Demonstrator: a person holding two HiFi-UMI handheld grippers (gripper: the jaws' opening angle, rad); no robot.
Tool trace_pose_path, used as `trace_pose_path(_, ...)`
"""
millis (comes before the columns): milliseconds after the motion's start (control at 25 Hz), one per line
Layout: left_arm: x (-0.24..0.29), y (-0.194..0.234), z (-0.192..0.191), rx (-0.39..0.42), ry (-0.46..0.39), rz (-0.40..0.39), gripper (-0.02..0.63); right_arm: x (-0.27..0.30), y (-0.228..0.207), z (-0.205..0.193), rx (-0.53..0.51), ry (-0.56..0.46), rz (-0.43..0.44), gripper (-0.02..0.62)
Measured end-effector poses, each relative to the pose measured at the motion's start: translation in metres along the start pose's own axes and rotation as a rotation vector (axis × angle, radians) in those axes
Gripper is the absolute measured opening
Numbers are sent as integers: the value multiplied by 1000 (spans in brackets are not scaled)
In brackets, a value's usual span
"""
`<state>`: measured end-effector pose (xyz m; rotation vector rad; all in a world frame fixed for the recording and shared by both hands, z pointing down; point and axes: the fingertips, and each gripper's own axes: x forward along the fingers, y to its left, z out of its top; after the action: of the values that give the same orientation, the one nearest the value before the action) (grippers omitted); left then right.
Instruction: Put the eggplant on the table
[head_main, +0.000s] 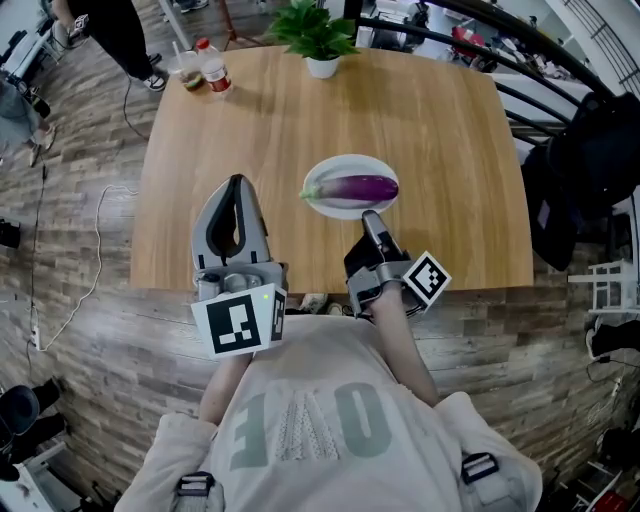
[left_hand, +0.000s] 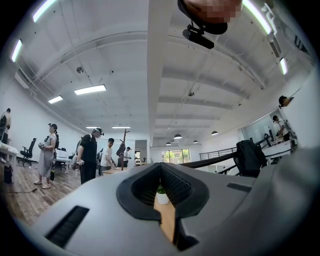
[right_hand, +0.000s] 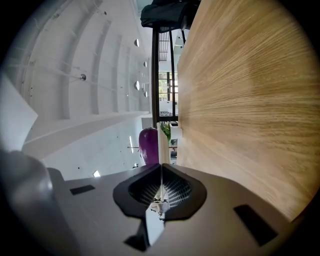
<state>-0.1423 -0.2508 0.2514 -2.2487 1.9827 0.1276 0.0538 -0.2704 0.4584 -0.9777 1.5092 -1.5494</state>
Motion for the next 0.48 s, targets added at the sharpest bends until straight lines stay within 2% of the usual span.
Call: trace_pose_path(480, -2, -14, -1, 48, 37, -48, 9, 1, -37, 13, 37, -81, 12, 26)
